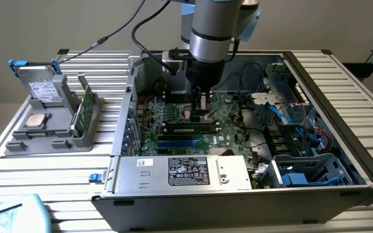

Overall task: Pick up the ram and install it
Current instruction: 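Press down the ram until it locks into place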

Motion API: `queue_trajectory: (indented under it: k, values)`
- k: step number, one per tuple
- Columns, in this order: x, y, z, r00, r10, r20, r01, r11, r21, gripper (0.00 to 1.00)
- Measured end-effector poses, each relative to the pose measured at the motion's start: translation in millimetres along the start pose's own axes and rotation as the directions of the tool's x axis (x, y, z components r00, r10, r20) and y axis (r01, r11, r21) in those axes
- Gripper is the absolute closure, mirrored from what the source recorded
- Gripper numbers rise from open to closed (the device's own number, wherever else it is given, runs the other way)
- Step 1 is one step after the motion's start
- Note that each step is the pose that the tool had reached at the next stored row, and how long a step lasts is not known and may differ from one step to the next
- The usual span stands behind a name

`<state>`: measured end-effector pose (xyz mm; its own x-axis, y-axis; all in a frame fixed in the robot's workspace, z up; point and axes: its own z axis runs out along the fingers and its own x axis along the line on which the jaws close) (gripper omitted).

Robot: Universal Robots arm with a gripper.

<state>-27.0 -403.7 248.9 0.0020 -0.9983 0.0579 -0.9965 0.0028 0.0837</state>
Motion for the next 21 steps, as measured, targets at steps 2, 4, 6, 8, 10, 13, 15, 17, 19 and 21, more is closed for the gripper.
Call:
queue_trajectory:
  k: [2, 4, 6, 8, 10, 13, 15, 17, 19, 21]
  values:
    - [0.0, 0.0, 0.1, 1.0000, -0.001, 0.0000, 0.001, 1.0000, 0.0080, 0.89]
    - [0.0, 0.0, 0.0, 1.0000, -0.003, -0.0001, 0.003, 1.0000, 0.0081, 0.89]
    - [0.0, 0.0, -0.1, 1.0000, -0.004, -0.0003, 0.004, 1.0000, 0.0082, 0.89]
    - [0.0, 0.0, -0.1, 1.0000, -0.006, -0.0005, 0.006, 0.9999, 0.0083, 0.89]
    - [0.0, 0.0, -0.1, 1.0000, -0.007, -0.0007, 0.007, 0.9999, 0.0083, 0.89]
    - [0.0, 0.0, -0.1, 1.0000, -0.009, -0.0009, 0.009, 0.9999, 0.0085, 0.89]
    - [0.0, 0.0, -0.1, 0.9999, -0.011, -0.0010, 0.011, 0.9999, 0.0085, 0.89]
    - [0.0, 0.0, -0.2, 0.9999, -0.012, -0.0011, 0.012, 0.9999, 0.0086, 0.89]
    - [0.0, 0.0, -0.2, 0.9999, -0.013, -0.0012, 0.013, 0.9999, 0.0087, 0.89]
    - [0.0, 0.1, -0.1, 1.0000, 0.001, -0.0001, -0.001, 1.0000, 0.0080, 0.89]
